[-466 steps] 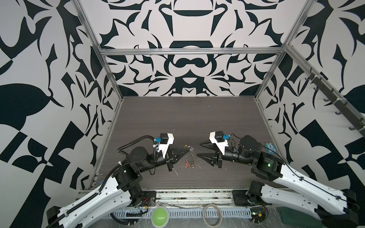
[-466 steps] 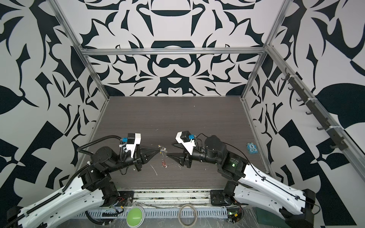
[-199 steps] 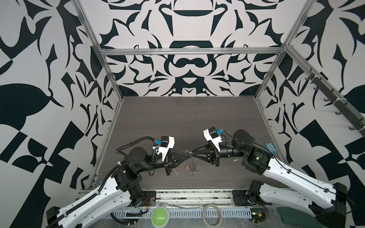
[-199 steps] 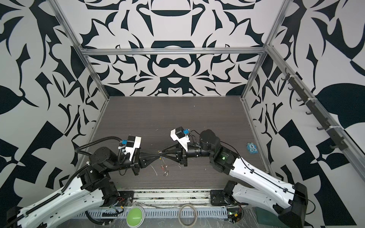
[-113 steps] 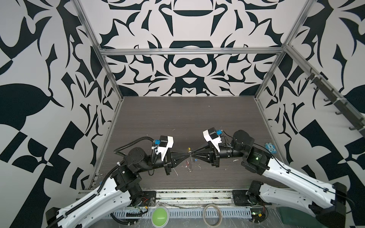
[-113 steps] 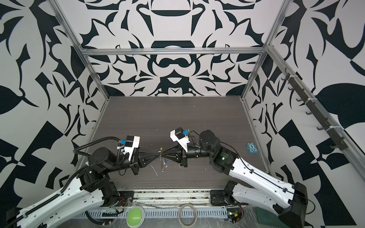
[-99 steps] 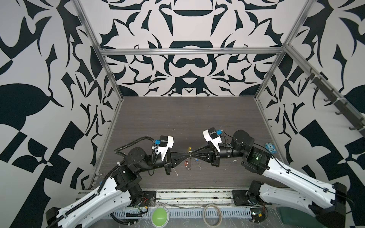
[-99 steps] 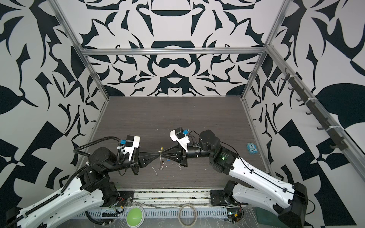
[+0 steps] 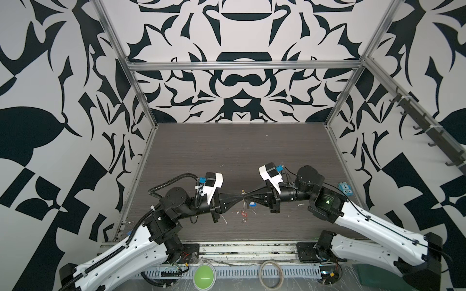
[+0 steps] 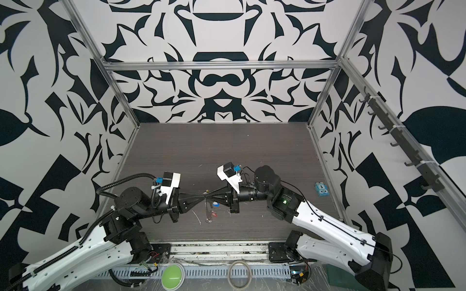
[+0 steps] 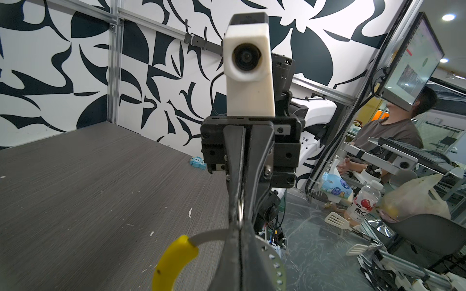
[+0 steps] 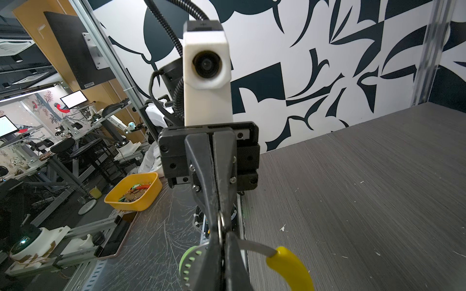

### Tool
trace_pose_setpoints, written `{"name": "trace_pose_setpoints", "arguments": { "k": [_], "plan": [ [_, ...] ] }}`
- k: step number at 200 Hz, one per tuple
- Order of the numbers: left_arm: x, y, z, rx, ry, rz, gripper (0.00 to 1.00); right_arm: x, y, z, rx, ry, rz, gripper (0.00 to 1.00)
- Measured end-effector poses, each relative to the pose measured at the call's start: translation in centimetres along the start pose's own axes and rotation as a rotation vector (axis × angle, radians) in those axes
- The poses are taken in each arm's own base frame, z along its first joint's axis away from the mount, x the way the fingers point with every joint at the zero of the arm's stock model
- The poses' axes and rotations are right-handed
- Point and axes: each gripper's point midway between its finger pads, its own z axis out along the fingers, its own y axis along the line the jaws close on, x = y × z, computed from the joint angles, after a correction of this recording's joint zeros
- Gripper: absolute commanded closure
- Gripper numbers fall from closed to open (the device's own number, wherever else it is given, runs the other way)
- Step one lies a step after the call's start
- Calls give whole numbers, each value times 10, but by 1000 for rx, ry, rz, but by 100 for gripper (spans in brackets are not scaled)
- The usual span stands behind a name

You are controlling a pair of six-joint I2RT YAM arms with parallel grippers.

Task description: Remove the keys from the keyring

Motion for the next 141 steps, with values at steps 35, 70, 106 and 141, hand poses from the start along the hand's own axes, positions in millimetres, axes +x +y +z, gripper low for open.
{"name": "trace_pose_setpoints", "arguments": {
  "k": [35,70,106,141],
  "plan": [
    [0,4,-1,-29,-5,-16,47,13,-5,-2,31,47,26,100],
    [-4,5,-6,-61,11,-18,55,26,-8,-10,83,102,45,100],
    [-17,1,-1,-68,65,-14,62,32,-10,-15,119,158,62,100],
    [-4,8,13,-57,182,-66,62,38,-11,-19,143,203,76,100]
  ]
}}
